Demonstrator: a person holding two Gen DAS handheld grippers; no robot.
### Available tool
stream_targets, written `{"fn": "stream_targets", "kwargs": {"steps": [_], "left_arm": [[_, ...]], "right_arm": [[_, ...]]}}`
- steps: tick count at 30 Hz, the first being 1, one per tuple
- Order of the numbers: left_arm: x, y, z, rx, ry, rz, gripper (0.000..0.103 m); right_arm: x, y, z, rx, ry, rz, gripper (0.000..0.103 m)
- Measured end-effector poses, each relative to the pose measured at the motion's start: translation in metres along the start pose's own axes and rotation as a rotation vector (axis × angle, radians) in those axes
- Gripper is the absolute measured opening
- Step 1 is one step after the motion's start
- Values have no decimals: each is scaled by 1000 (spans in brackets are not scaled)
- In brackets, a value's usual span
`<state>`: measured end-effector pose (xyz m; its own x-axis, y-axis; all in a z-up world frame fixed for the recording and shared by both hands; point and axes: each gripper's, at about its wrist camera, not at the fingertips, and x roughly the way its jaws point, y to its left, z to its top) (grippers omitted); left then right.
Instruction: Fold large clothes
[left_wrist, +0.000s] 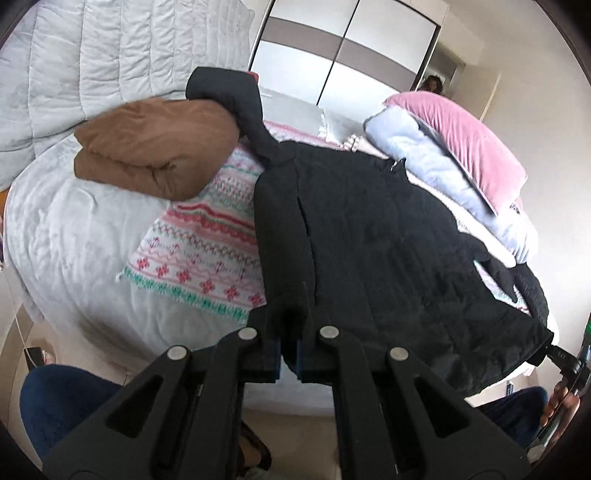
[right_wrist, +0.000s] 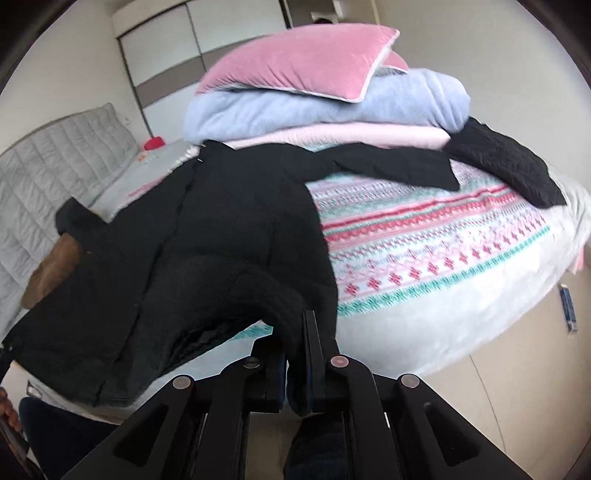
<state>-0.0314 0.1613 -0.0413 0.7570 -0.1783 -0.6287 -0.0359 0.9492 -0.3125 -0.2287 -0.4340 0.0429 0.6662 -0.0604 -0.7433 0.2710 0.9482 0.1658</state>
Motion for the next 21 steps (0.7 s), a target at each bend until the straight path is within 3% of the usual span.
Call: {"fn": "stream_targets", "kwargs": {"steps": [3,7,11,14,15,21], "left_arm": [[2,3,-1,24,22,12,7],[0,13,2,-16,57,38,14],[-22,15,17,-25,-5,68,18],[-31,13,34,-25,-43,58,29],[-31,10,40,-20,-50,58,34],[-4,-23,64,31,-21,28,37]], "right_arm": [[3,-4,-3,8,18,-10,11],[-4,-13,-7,72,49,69,25],[-25,-23,-2,103,-1,60,31],[-37,-33,9,118,-67,20,45],[-37,-34,12,116,-70,9,46],[-19,-35,29,127,-56,28,49]]}}
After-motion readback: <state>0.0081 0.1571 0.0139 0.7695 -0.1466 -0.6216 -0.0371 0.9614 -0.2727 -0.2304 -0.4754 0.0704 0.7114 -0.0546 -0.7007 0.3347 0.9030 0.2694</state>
